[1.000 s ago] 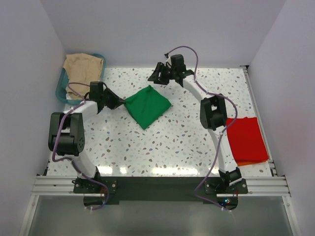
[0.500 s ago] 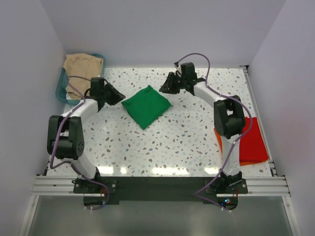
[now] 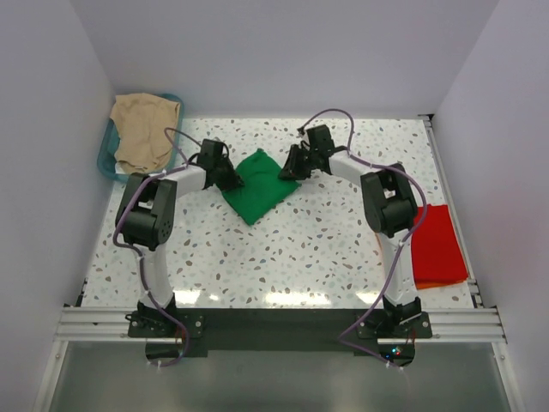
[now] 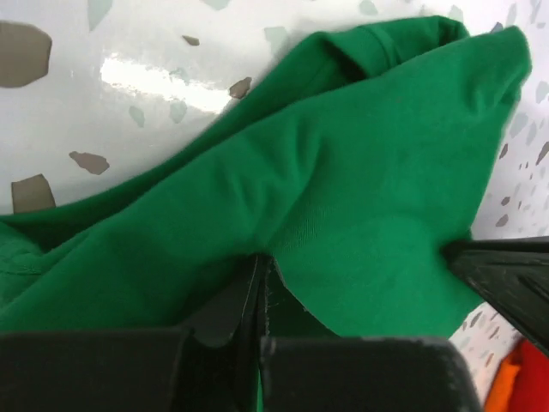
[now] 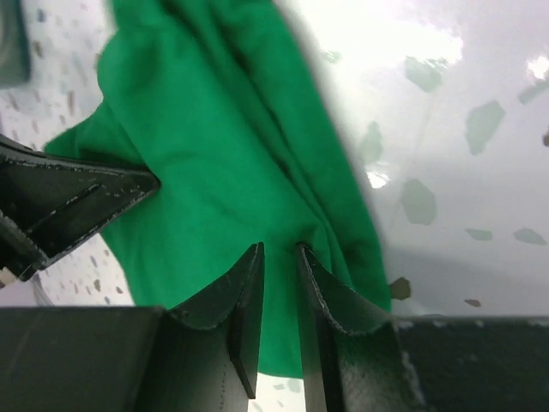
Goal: Fold and stack the t-shirts
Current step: Fold the tshirt
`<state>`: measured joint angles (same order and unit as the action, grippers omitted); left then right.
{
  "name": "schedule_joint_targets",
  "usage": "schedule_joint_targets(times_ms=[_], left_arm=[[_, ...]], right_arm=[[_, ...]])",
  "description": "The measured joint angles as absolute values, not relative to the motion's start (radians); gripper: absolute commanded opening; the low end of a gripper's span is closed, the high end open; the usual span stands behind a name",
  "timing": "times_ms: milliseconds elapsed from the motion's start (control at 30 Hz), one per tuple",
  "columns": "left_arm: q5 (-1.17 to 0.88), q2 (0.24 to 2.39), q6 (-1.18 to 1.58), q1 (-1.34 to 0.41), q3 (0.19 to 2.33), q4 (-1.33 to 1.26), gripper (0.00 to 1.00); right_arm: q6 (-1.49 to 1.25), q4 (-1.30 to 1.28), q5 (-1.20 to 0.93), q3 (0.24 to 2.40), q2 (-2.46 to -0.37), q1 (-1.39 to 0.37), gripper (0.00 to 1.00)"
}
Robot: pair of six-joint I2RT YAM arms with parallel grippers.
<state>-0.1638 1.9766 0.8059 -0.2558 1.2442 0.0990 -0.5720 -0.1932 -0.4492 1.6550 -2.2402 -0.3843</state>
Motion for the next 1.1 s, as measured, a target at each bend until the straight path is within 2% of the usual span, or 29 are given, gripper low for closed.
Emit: schedule_joint_targets(times_ms=[333, 467, 800, 900, 933, 1100], left_arm=[[-0.115, 1.987, 0.811, -0.236, 1.201, 0.06, 0.01], [-0.121, 1.934, 0.824, -0.257, 1.107, 0.007, 0.01], [-0.154, 1.622, 0.892, -0.376, 0.684, -0.115, 0.03], [-0.156, 1.535, 0.896, -0.393, 0.611, -0.097, 0.05], [-0.155, 1.513, 0.894, -0.393, 0.603, -0.079, 0.05], [-0.142, 1.42, 0.867, -0.391, 0.613, -0.019, 0.08]], right_arm=[[-0.571, -0.18, -0.437, 1.531, -2.201, -0.382, 0.22], [-0.585, -0.145, -0.438, 1.354, -2.091, -0.388, 0.19], [-0.642, -0.02, -0.446, 0.808, -1.705, -0.456, 0.21], [-0.677, -0.01, -0.443, 0.678, -1.585, -0.524, 0.27], [-0.686, -0.01, -0.442, 0.651, -1.557, -0.544, 0.33], [-0.693, -0.072, -0.379, 0.63, -1.437, -0.563, 0.47]])
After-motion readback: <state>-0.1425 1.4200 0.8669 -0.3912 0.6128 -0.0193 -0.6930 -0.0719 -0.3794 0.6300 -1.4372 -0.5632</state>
